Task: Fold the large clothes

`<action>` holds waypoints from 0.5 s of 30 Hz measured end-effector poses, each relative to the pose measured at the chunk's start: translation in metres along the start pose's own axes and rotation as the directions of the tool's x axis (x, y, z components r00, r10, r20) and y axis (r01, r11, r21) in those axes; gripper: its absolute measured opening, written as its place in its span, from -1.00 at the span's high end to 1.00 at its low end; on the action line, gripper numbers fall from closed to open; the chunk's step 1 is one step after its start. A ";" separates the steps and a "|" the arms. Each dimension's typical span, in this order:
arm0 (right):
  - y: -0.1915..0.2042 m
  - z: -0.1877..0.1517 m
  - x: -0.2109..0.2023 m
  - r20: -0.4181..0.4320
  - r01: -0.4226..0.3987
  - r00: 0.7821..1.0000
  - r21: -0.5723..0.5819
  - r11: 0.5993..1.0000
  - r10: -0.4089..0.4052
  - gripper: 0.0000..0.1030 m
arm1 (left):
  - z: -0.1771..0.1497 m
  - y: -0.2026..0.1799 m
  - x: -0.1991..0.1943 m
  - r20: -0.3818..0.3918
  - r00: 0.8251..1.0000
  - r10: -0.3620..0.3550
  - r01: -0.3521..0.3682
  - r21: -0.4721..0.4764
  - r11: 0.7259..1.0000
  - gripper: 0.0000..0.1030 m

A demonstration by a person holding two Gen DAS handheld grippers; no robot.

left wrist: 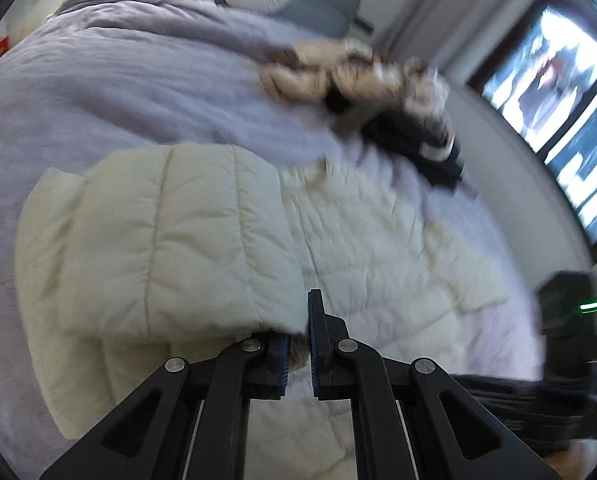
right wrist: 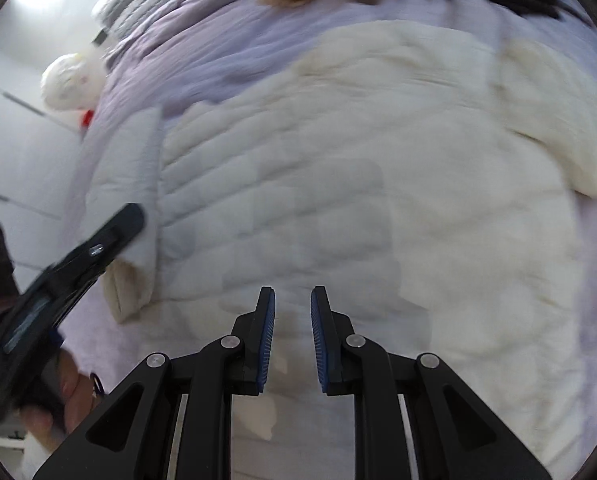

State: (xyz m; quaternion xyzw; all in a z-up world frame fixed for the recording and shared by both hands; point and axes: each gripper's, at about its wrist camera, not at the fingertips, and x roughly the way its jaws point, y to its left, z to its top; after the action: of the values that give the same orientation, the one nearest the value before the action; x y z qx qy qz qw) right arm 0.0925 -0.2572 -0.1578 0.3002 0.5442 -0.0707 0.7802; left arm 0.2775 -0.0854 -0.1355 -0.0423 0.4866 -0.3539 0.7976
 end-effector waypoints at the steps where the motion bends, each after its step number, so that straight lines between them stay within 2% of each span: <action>1: -0.009 -0.003 -0.003 0.001 0.011 1.000 0.009 1.000 -0.011 0.62 | -0.003 -0.006 0.012 -0.023 1.000 0.022 -0.021 0.028 0.999 0.82; 2: -0.021 -0.006 -0.007 0.001 0.022 1.000 0.019 1.000 -0.022 0.61 | -0.006 -0.018 0.024 -0.046 0.997 0.058 -0.055 0.067 0.996 0.82; 4: -0.044 -0.007 -0.013 -0.002 0.036 0.999 0.042 0.998 -0.036 0.60 | -0.017 -0.023 0.042 -0.087 0.992 0.089 -0.079 0.112 0.991 0.82; 7: -0.066 -0.009 -0.017 -0.006 0.036 0.999 0.077 0.996 -0.035 0.59 | -0.028 -0.027 0.062 -0.145 0.982 0.124 -0.105 0.138 0.985 0.81; 9: -0.079 -0.012 -0.016 -0.006 0.032 0.999 0.093 0.995 -0.032 0.58 | -0.033 -0.029 0.068 -0.151 0.976 0.155 -0.132 0.152 0.979 0.80; 11: -0.084 -0.011 -0.019 -0.003 0.027 1.000 0.093 0.995 -0.026 0.58 | -0.035 -0.033 0.070 -0.152 0.971 0.183 -0.160 0.157 0.975 0.22; 12: -0.085 -0.009 -0.020 -0.002 0.025 1.000 0.089 0.996 -0.025 0.58 | -0.035 -0.034 0.067 -0.151 0.972 0.179 -0.157 0.149 0.976 -0.48; 13: -0.086 -0.008 -0.019 -0.002 0.022 1.000 0.088 0.996 -0.022 0.58 | -0.034 -0.036 0.061 -0.128 0.975 0.183 -0.164 0.144 0.976 -0.72; 15: -0.083 -0.007 -0.019 -0.006 0.019 1.000 0.091 0.996 -0.018 0.58 | -0.032 -0.043 0.059 -0.098 0.976 0.197 -0.179 0.167 0.970 -0.71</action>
State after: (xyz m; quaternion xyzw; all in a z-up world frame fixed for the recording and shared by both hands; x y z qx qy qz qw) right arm 0.0427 -0.3245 -0.1755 0.3308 0.5451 -0.1019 0.7636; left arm 0.2453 -0.1447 -0.1790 0.0874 0.5036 -0.3160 0.7993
